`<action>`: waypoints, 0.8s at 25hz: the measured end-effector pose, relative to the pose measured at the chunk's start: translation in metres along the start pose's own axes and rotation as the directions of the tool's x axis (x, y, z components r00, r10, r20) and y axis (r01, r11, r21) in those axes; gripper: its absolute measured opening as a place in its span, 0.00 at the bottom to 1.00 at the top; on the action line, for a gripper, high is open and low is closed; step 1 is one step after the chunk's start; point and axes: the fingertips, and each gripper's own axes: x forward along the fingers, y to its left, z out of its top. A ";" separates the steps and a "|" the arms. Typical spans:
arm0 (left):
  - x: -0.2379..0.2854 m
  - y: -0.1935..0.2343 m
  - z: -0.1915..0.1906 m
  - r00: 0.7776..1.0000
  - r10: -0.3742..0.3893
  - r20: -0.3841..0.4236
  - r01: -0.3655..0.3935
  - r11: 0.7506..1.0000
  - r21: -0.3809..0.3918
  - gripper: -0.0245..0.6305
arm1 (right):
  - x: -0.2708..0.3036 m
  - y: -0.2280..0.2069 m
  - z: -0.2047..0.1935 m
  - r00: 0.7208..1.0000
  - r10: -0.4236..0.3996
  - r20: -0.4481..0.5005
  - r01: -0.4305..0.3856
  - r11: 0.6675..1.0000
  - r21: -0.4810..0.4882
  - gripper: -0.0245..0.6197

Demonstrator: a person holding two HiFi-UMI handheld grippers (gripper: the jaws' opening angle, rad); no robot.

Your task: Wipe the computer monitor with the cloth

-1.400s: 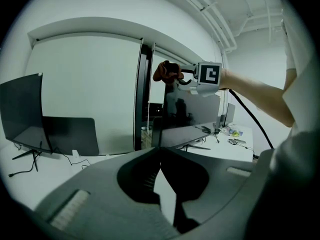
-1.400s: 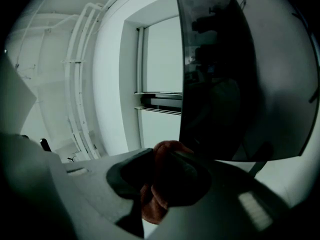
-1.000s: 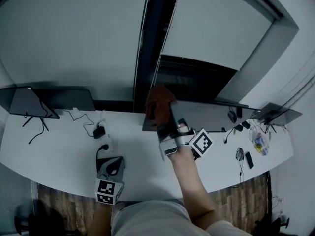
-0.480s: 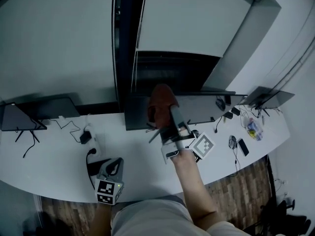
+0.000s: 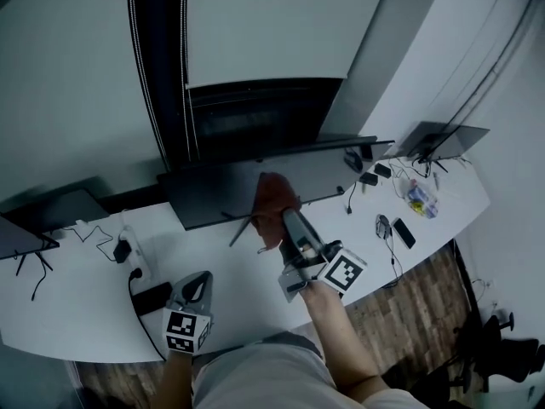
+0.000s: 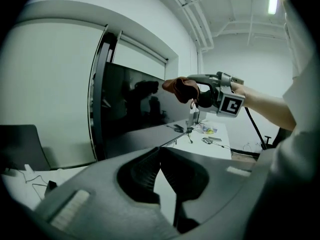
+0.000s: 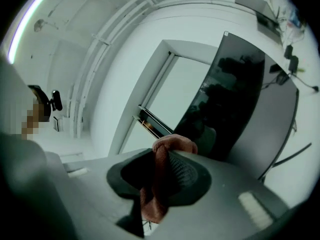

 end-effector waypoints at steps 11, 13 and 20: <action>0.058 -0.058 0.018 0.991 -0.137 0.006 0.137 0.990 0.025 0.05 | -0.081 -0.054 -0.002 0.960 -0.247 -0.129 0.179 0.902 -0.394 0.19; 0.066 -0.066 0.021 0.987 -0.161 0.006 0.161 0.986 0.032 0.05 | -0.095 -0.063 -0.003 0.948 -0.285 -0.141 0.198 0.876 -0.441 0.19; 0.088 -0.093 0.027 0.971 -0.241 -0.004 0.241 0.969 0.056 0.05 | -0.139 -0.089 -0.012 0.889 -0.421 -0.180 0.226 0.744 -0.629 0.19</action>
